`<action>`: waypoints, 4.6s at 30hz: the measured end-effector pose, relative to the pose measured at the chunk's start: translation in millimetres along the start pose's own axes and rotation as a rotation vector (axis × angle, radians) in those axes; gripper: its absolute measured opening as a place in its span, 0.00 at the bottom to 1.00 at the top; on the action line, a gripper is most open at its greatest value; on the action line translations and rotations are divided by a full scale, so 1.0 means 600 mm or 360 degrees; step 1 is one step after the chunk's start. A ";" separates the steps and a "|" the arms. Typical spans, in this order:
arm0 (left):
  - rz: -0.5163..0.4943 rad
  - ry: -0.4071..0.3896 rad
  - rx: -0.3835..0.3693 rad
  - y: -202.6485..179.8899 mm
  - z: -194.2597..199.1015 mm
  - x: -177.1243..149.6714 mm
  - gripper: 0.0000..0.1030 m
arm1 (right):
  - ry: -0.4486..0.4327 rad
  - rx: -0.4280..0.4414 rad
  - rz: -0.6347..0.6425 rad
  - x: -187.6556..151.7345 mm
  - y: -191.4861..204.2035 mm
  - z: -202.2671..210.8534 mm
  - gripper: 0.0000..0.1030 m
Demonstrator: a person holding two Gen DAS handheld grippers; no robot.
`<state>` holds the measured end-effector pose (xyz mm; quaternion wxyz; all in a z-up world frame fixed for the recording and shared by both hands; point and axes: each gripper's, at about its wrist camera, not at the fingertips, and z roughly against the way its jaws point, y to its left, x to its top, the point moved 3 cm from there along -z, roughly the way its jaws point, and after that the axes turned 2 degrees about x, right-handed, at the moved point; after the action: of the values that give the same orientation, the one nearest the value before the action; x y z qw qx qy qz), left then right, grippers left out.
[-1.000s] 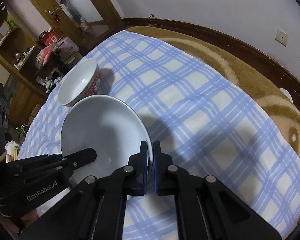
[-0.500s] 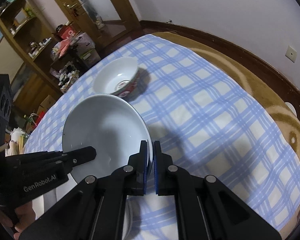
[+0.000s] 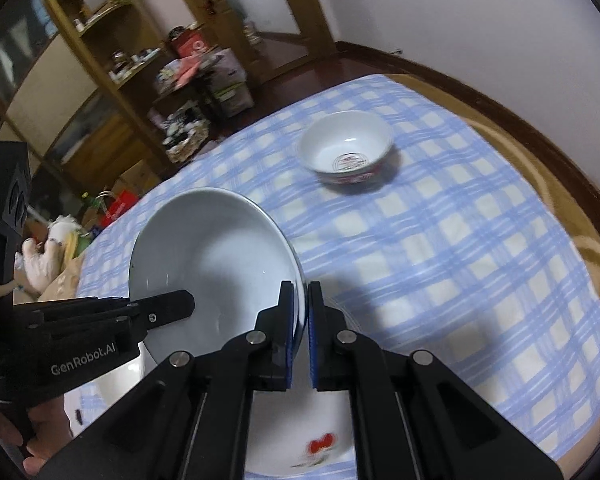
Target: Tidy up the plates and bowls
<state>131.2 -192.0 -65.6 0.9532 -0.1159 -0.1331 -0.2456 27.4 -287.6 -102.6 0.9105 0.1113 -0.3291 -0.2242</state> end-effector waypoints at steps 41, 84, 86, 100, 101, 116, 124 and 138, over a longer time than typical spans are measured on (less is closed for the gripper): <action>0.0429 -0.0075 0.0214 0.303 0.092 -0.170 0.09 | 0.0202 0.0211 0.0445 -0.120 0.316 -0.073 0.08; 0.0481 0.0065 0.0231 0.329 -0.007 -0.200 0.11 | 0.0398 0.0036 0.0453 -0.187 0.307 -0.150 0.08; 0.0486 0.0068 0.0232 0.330 -0.010 -0.200 0.11 | 0.0402 0.0032 0.0460 -0.188 0.308 -0.152 0.09; 0.0499 0.0066 0.0235 0.337 -0.007 -0.199 0.11 | 0.0427 0.0017 0.0494 -0.194 0.317 -0.155 0.12; 0.0501 0.0064 0.0239 0.335 -0.007 -0.199 0.11 | 0.0430 0.0012 0.0517 -0.196 0.320 -0.156 0.14; 0.0543 0.0018 0.0250 0.334 0.004 -0.203 0.18 | 0.0363 -0.0014 0.0556 -0.195 0.328 -0.140 0.16; 0.0545 -0.0021 0.0224 0.333 0.015 -0.201 0.25 | 0.0307 0.0020 0.0535 -0.180 0.326 -0.119 0.16; 0.0428 -0.0165 0.0362 0.313 0.054 -0.200 0.79 | 0.0227 -0.0054 0.0431 -0.142 0.272 -0.077 0.77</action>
<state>117.3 29.6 -101.5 0.9762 -0.0365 -0.1922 -0.0931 54.2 -101.3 -127.4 0.9552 0.0661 -0.2718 -0.0963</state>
